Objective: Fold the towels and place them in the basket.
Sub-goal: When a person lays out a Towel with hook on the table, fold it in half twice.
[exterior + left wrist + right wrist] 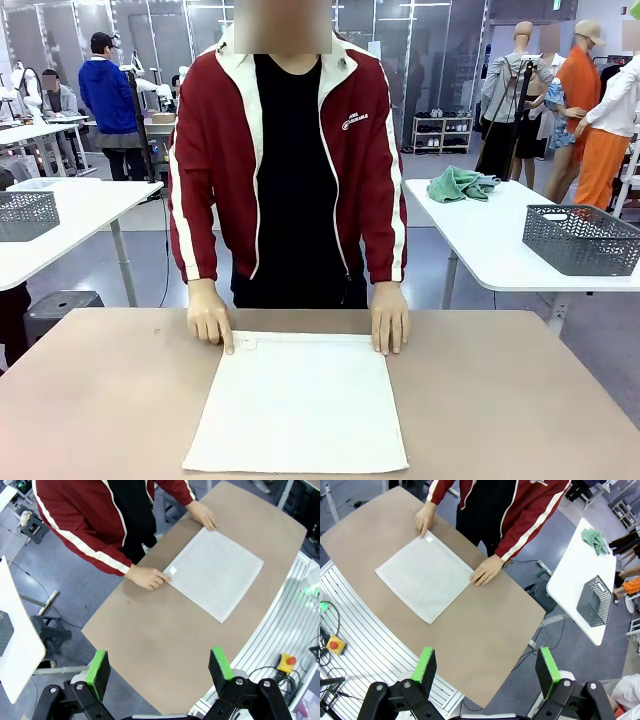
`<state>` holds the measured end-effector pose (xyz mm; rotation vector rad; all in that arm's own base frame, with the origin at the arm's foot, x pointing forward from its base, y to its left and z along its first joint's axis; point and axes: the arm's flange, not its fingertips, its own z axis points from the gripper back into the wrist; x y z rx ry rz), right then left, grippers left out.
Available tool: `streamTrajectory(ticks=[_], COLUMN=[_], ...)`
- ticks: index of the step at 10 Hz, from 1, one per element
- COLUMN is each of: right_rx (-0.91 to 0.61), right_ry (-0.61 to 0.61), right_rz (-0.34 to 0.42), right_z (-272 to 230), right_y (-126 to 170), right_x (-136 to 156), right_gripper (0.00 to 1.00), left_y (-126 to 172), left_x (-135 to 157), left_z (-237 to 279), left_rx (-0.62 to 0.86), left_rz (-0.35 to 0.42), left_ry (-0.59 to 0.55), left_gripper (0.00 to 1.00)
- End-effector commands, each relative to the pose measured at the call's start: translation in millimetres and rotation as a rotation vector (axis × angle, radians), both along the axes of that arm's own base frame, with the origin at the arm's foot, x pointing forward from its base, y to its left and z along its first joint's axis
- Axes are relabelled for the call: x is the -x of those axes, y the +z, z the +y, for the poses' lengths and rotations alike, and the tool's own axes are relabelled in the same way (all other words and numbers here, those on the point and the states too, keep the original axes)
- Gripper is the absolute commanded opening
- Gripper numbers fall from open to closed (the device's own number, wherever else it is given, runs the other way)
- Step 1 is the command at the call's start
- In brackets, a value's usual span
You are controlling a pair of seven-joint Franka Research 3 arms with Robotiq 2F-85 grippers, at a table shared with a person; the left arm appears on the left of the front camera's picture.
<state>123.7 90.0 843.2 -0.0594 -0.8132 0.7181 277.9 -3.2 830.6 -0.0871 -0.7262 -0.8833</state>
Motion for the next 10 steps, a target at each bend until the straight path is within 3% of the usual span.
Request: streamTrajectory(ticks=[1, 10], right_rx=[-0.002, 0.000], right_ry=[0.004, 0.000], right_rz=[-0.009, 0.000], right_z=[-0.8, 0.0], right_y=[1.3, 0.0], right_x=[5.5, 0.0], right_gripper=[1.00, 1.00], left_y=[0.4, 0.0], left_x=[0.3, 0.0], left_z=[0.0, 0.0], left_rx=[0.005, 0.000], left_rz=[-0.002, 0.000], left_ry=[-0.006, 0.000], left_gripper=[1.00, 1.00])
